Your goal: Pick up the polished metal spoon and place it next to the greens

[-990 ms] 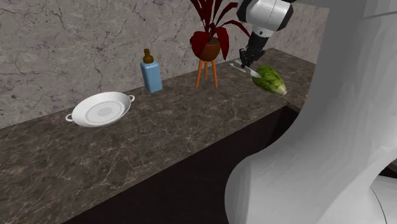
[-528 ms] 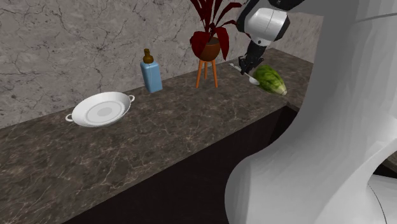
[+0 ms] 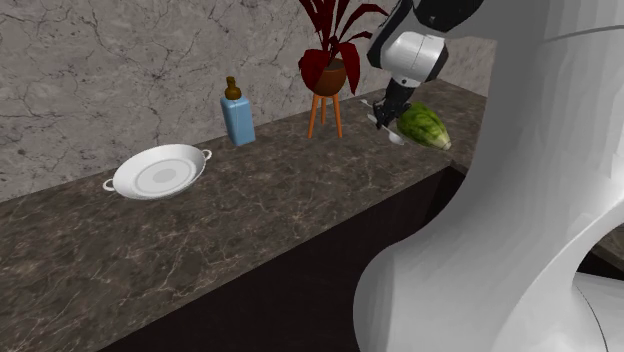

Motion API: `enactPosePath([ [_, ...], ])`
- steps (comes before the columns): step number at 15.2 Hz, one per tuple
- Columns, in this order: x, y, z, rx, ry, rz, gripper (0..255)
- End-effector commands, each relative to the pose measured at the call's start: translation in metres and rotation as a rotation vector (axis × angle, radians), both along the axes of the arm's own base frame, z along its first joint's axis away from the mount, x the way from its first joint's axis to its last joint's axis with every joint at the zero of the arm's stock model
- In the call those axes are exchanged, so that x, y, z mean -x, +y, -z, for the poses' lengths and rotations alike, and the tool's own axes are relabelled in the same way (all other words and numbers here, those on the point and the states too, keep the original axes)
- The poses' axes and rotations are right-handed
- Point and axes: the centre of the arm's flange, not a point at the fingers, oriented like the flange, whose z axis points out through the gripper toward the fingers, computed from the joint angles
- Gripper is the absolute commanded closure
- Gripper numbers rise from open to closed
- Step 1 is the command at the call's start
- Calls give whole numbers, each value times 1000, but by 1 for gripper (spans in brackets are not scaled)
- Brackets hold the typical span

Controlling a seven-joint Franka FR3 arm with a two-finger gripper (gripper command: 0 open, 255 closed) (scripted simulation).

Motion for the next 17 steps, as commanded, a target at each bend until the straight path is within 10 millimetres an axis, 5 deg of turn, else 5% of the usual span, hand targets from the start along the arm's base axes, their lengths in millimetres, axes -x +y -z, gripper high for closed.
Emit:
enactPosePath([
  [1,1,0,11,0,0,0,255],
  [17,1,0,96,0,0,0,255],
])
